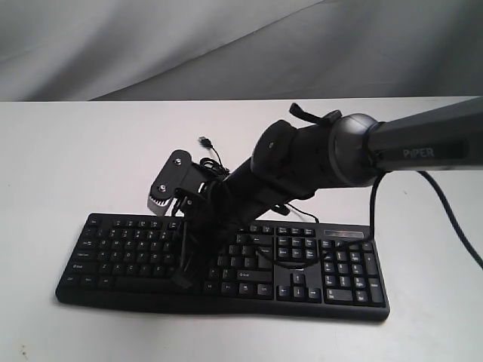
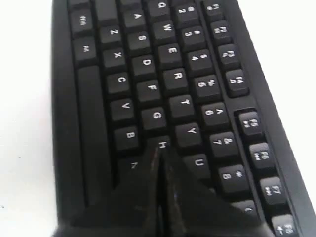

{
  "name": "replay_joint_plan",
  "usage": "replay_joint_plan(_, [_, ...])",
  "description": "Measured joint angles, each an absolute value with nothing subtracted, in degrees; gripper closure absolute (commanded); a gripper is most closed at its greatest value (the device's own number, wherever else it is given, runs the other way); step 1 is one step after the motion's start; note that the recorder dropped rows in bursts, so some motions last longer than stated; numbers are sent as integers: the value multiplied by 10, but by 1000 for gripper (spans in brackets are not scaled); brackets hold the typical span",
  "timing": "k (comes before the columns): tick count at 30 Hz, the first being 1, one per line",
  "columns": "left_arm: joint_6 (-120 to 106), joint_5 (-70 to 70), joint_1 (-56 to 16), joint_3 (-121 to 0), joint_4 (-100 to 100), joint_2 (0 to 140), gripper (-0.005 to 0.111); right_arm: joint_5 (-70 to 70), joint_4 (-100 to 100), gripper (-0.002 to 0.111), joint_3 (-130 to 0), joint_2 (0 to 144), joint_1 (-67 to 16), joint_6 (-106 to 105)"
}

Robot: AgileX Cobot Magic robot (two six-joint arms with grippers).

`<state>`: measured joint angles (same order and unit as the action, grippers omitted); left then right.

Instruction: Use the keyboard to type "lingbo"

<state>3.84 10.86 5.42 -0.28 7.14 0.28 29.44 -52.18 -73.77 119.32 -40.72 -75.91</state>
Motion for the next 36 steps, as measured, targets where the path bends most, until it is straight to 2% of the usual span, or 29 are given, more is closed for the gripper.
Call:
replay_joint_plan(29, [38,109,54,-3,71,3,106,289,-540,108,-738,1212,-428,-780])
replay_joint_plan(36, [38,109,54,-3,71,3,106,303,-543,108,-791,1221,-428,-772])
